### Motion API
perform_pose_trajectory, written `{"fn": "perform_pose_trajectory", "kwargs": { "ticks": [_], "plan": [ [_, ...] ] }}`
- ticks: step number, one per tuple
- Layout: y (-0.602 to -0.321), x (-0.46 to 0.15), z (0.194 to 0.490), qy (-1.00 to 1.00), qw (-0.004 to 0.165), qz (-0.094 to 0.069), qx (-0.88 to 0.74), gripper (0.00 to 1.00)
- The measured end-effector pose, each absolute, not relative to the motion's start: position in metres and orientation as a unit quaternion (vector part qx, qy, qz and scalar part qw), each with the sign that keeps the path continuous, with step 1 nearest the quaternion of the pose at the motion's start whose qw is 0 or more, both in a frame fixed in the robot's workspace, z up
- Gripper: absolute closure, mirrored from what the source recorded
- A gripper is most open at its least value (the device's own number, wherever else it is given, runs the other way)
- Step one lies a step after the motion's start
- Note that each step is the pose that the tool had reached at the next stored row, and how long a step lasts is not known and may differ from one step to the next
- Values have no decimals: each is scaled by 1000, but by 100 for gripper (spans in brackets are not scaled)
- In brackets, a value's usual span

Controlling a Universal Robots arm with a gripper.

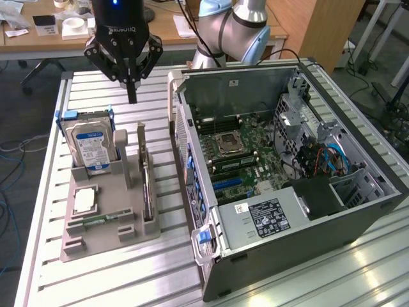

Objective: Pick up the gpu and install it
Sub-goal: 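Reach for the gpu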

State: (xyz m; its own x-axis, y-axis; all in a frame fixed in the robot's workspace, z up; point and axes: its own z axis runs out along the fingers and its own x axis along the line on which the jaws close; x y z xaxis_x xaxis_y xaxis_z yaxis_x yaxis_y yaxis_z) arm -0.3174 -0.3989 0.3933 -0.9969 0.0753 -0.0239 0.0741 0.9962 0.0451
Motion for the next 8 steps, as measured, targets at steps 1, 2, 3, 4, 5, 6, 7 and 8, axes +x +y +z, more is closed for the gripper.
{"fn": "perform_pose_trajectory", "kwargs": {
  "ticks": [1,2,3,4,5,6,7,8],
  "plan": [
    [-399,-319,393,999,13,22,37,89],
    [-399,-320,393,999,13,22,37,89],
    [-399,-321,393,999,13,22,37,89],
    [-399,-323,393,999,13,22,37,89],
    [-399,-324,393,999,13,22,37,89],
    [-399,-325,393,999,13,22,37,89],
    [-399,-327,393,999,13,22,37,89],
    [-399,-328,393,999,13,22,37,89]
  ]
}}
